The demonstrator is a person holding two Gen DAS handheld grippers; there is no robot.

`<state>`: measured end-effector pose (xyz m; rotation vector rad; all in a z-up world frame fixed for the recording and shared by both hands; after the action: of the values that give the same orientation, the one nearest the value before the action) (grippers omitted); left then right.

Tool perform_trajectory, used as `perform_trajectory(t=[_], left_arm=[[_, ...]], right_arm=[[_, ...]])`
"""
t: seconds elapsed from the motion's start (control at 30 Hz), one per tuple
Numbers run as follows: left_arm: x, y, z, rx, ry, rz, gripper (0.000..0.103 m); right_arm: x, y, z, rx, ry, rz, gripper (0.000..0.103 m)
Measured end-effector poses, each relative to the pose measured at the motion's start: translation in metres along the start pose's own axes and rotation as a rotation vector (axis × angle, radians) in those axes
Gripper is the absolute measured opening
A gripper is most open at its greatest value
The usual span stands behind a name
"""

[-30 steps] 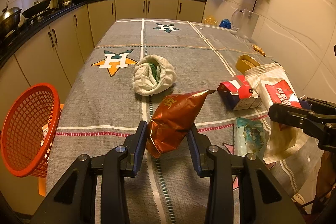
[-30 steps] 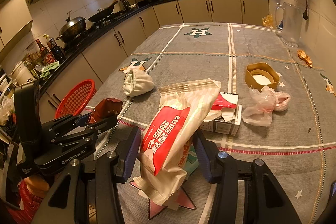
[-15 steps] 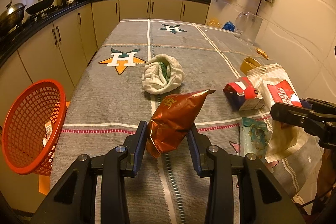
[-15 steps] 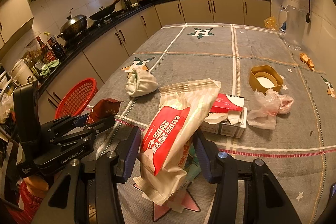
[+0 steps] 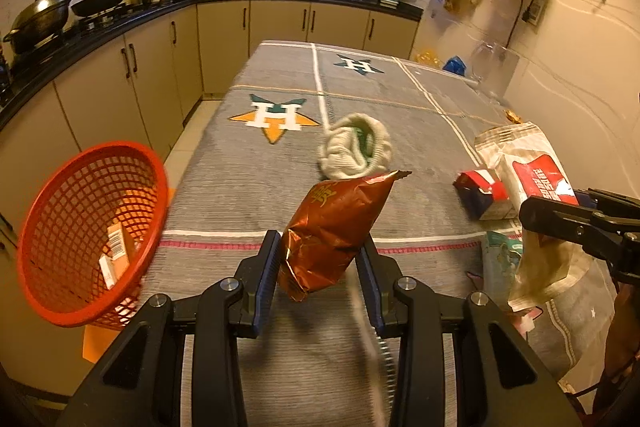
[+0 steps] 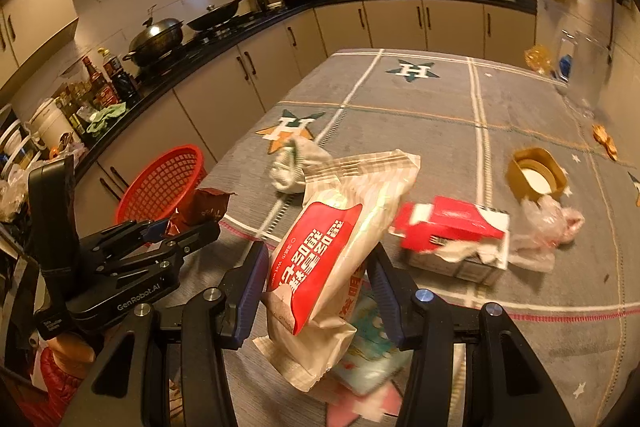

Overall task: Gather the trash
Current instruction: 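Carry both bags over the red basket and open both tools to drop them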

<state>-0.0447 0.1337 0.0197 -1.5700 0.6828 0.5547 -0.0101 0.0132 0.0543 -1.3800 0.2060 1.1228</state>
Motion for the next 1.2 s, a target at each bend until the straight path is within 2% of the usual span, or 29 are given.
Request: perform_trajectory(t=[0.23, 0.53, 0.73, 0.8, 0.87, 1.0, 1.07, 1.2], left_arm=[[-0.015, -0.007, 0.036, -0.039, -0.058, -0.040, 0.037], [-0.037, -0.014, 0.107, -0.138, -0.165, -0.083, 0.037], [-0.041, -0.009, 0.152, -0.205, -0.225, -0.079, 0.037], [-0.039, -0.005, 0.165, -0.226, -0.231, -0.071, 0.037], [-0.034, -0.001, 0.175, -0.244, -0.242, -0.056, 0.037], [-0.029, 0.007, 0.187, -0.267, -0.237, -0.040, 0.037], [-0.029, 0.008, 0.188, -0.263, -0.229, -0.044, 0.037], [-0.025, 0.009, 0.186, -0.250, -0.226, -0.044, 0.037]], right_arm=[[0.018, -0.012, 0.035, -0.051, -0.045, 0.031, 0.055], [0.041, -0.029, 0.094, -0.142, -0.126, 0.066, 0.055], [0.056, -0.045, 0.132, -0.196, -0.166, 0.069, 0.055], [0.061, -0.052, 0.145, -0.211, -0.177, 0.061, 0.051], [0.071, -0.055, 0.154, -0.228, -0.171, 0.068, 0.037], [0.083, -0.053, 0.146, -0.206, -0.152, 0.102, 0.037], [0.087, -0.053, 0.133, -0.207, -0.105, 0.108, 0.048], [0.094, -0.043, 0.105, -0.175, -0.081, 0.150, 0.065]])
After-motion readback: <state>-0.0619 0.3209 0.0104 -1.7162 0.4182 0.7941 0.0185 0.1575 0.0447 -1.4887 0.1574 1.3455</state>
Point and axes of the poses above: each gripper's, at about its wrist camera, not at the fingertips, and x roughly the way its jaws point, z to its left, y to its underside, the point moved 5 cm from there along x, roughly the way its jaws point, and after that the axes turned 1 degree about x, right-handed, at the moved point
